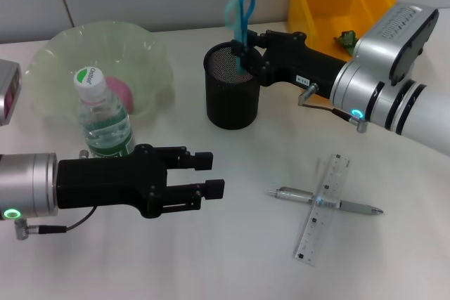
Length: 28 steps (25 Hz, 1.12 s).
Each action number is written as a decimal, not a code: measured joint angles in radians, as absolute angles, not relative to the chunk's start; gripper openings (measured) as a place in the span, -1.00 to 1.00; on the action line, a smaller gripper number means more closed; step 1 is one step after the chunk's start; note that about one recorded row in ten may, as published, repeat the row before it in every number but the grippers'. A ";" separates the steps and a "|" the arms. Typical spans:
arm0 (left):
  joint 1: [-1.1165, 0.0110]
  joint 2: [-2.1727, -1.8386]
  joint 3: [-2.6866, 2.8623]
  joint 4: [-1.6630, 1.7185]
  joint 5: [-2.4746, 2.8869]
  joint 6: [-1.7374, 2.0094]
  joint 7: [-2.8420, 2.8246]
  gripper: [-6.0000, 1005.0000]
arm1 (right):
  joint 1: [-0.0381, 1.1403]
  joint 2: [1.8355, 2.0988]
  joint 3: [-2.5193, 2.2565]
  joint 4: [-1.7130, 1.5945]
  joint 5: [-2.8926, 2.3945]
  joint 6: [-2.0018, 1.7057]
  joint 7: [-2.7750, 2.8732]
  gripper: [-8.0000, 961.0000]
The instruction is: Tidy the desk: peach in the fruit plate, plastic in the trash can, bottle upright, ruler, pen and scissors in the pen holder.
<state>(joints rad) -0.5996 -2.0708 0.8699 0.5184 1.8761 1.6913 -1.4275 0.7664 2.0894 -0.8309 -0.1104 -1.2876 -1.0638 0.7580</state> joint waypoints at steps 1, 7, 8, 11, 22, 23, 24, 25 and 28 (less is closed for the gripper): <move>-0.597 -2.071 0.870 0.518 1.876 1.693 -1.427 0.18 | 0.767 2.090 -0.833 -0.108 -1.288 -1.059 0.758 -0.51; -0.590 -2.070 0.870 0.518 1.876 1.698 -1.428 0.18 | 0.773 2.091 -0.834 -0.101 -1.288 -1.046 0.760 -0.44; -0.590 -2.070 0.870 0.518 1.876 1.698 -1.428 0.18 | 0.772 2.091 -0.834 -0.101 -1.288 -1.048 0.762 -0.38; -0.587 -2.069 0.870 0.518 1.876 1.698 -1.428 0.18 | 0.770 2.091 -0.834 -0.101 -1.285 -1.051 0.766 -0.19; -0.581 -2.065 0.869 0.527 1.876 1.704 -1.428 0.18 | 0.726 2.087 -0.821 -0.129 -1.270 -1.160 0.768 0.33; -0.581 -2.065 0.870 0.527 1.876 1.704 -1.428 0.18 | 0.710 2.087 -0.820 -0.141 -1.260 -1.186 0.769 0.33; -0.581 -2.065 0.870 0.528 1.876 1.703 -1.428 0.18 | 0.691 2.087 -0.820 -0.155 -1.248 -1.216 0.769 0.33; -0.581 -2.065 0.870 0.528 1.876 1.703 -1.428 0.18 | 0.667 2.086 -0.819 -0.169 -1.233 -1.248 0.770 0.33; -0.580 -2.065 0.870 0.528 1.876 1.694 -1.428 0.18 | 0.591 2.083 -0.819 -0.199 -1.162 -1.361 0.771 0.33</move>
<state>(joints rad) -0.5798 -2.0646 0.8697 0.5277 1.8759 1.6940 -1.4282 0.5907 2.0829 -0.8189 -0.1992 -1.1621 -1.3607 0.7705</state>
